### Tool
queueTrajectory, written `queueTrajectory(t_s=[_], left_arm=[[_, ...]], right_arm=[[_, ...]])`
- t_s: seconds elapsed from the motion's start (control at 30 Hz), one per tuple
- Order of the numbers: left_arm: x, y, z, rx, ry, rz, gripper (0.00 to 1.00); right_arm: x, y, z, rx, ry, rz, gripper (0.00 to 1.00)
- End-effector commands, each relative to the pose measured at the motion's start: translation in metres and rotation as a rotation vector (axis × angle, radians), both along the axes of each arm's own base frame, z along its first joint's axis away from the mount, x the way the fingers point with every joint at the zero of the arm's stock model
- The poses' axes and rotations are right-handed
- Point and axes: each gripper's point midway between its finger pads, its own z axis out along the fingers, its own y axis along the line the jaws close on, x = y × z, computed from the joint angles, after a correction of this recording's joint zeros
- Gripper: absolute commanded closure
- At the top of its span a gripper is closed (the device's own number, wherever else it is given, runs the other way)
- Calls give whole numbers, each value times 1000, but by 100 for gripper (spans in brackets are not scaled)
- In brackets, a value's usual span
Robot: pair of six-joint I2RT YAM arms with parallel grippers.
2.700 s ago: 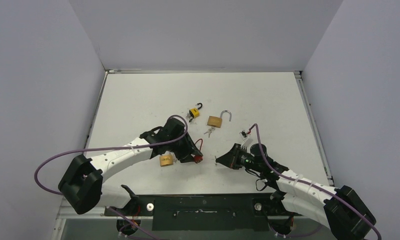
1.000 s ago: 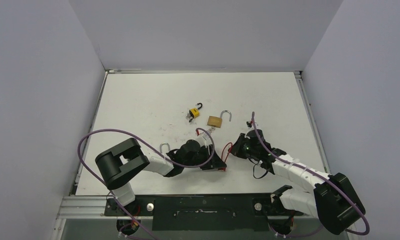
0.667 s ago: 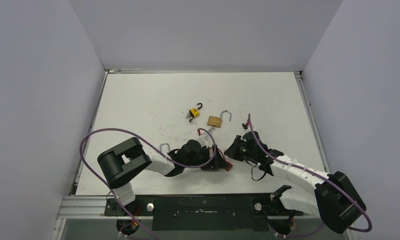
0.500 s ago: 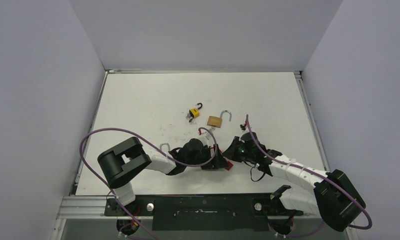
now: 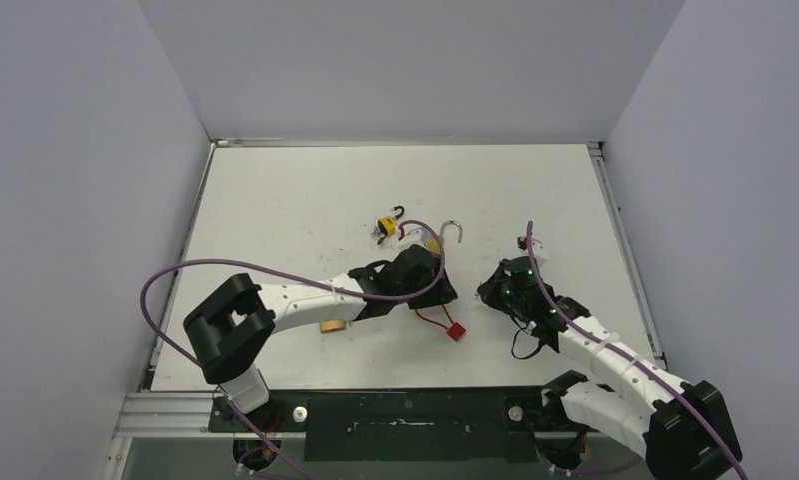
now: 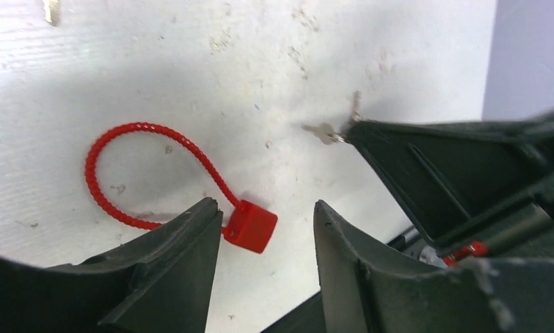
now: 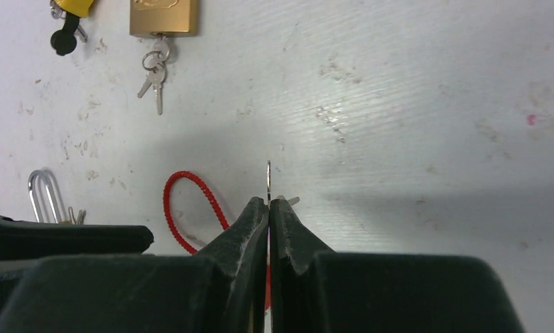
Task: Unlock with the key
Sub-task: Place the lock at the center of the board, then pick up the lock from the center of the board.
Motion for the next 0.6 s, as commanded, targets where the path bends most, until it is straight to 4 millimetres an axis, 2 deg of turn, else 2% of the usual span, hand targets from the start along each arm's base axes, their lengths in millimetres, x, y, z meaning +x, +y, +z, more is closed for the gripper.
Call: queueTrajectory(t_s=[0.0, 0.27, 0.57], left_arm=[[6, 25, -39, 220, 72, 125, 53], [11, 11, -51, 324, 79, 152, 66], [8, 1, -65, 361, 72, 131, 67]], right_arm=[[0, -26, 1, -48, -20, -71, 100], [-8, -37, 3, -27, -33, -96, 100], [-10, -39, 2, -16, -37, -95, 100]])
